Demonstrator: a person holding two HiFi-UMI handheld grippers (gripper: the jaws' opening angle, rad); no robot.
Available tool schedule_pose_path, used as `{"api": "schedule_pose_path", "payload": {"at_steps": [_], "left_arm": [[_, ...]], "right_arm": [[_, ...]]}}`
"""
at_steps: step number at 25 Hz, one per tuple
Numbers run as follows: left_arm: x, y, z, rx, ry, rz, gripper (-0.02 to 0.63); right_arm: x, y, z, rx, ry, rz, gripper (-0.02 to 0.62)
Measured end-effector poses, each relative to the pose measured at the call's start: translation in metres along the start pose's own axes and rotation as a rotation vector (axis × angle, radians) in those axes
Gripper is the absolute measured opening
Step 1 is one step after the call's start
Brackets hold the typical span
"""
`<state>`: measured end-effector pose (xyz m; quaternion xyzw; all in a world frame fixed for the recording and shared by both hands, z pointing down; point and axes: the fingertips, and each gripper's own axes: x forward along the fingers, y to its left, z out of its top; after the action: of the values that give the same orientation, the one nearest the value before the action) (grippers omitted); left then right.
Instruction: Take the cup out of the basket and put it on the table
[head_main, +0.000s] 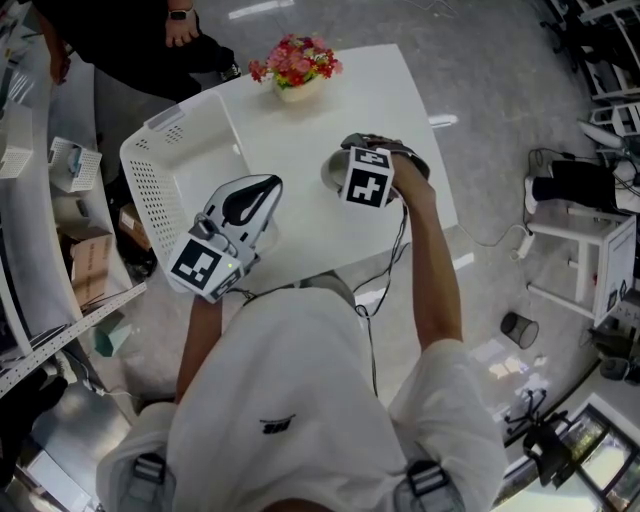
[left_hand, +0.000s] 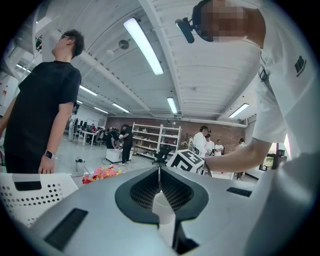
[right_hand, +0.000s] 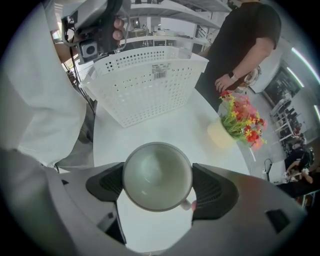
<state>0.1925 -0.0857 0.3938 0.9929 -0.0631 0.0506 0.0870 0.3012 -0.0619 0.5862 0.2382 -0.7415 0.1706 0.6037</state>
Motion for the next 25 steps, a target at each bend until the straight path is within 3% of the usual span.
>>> {"api": "schedule_pose_path", "payload": {"at_steps": [25], "left_arm": [[0.012, -0.005, -0.007, -0.003, 0.031, -0.004, 0.02]], "right_arm": [[0.057, -0.001, -0.042, 0.079, 0.021, -0.006, 0.42]]}}
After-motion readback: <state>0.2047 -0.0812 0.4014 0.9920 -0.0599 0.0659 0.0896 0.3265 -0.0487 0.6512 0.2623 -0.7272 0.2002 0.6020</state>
